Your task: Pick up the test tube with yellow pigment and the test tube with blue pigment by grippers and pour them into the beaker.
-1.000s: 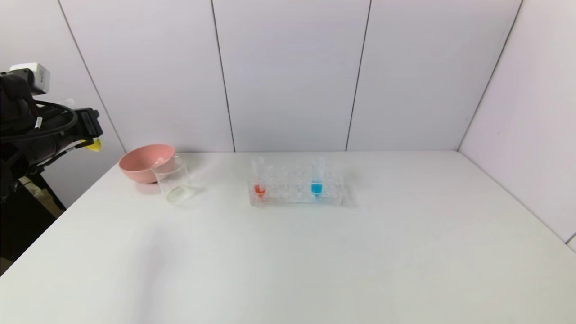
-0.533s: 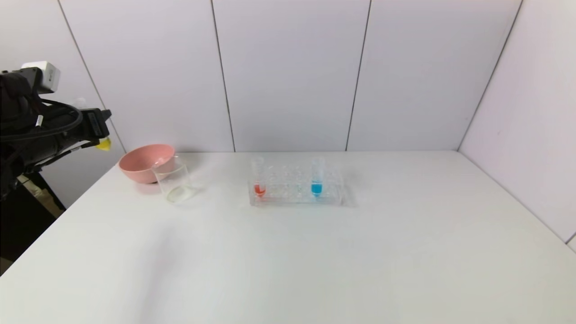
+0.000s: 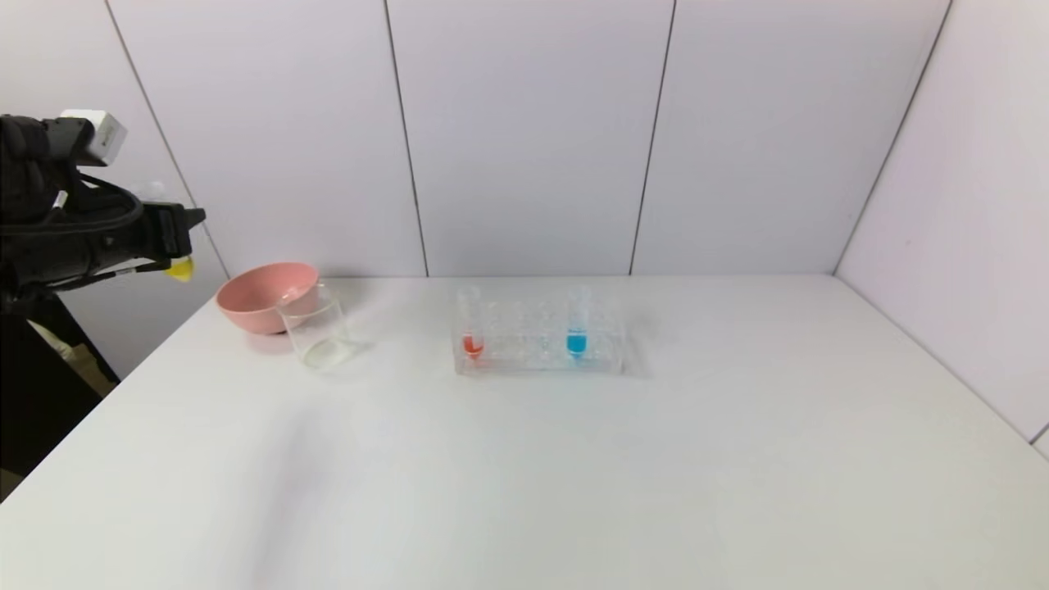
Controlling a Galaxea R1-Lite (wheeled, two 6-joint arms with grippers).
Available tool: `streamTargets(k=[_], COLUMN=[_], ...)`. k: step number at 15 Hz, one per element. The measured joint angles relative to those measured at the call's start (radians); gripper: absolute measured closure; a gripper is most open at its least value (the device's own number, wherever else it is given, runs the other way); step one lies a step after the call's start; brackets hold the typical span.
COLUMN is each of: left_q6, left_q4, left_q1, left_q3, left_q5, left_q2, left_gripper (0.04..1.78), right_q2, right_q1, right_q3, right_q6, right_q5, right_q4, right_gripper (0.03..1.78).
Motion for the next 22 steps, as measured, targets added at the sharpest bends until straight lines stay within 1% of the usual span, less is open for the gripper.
streamTargets(k=[1,3,5,7,11,13,15,16,20,22], left_q6=[0.051,0.161,0.261,0.326,0.483,0.562,0.686,0.748,1.026,1.133], left_q4=[0.059,0.125,0.140,0.142,0.157,0.217,0.339,0.405,0.761,0.883], left_q1=[0.020,0.053,0.084,0.102,0.120,0.127,0.141,0.146,0.153,0.153], left_q3=[-0.033,-0.094,-0.143,-0.181,-0.255,-0.295,-0.351,-0.383,-0.555,-0.638], left_q5=[-0.054,-0.143,-0.249,-0.342,-0.474,-0.538,-0.580,-0.585,-0.587,-0.586], left_q2=[0.000,0.011,0.040,0.076,0.159,0.188,0.208,0.214,0.249,0.283], left_gripper=[1.27,1.27,1.27,1.27,1.27,1.27,1.27,1.27,1.27,1.27], right_q2=[0.000,0.000,0.000,0.000,0.000,0.000,0.000,0.000,0.000,0.000], right_q1=[0.000,0.000,0.000,0.000,0.000,0.000,0.000,0.000,0.000,0.000], right_q3=[0.000,0.000,0.000,0.000,0.000,0.000,0.000,0.000,0.000,0.000], right_q6=[0.000,0.000,0.000,0.000,0.000,0.000,0.000,0.000,0.000,0.000], right_q5=[0.000,0.000,0.000,0.000,0.000,0.000,0.000,0.000,0.000,0.000], right_q4=[0.000,0.000,0.000,0.000,0.000,0.000,0.000,0.000,0.000,0.000], right_gripper=[0.10,0.10,0.10,0.10,0.10,0.10,0.10,0.10,0.10,0.10])
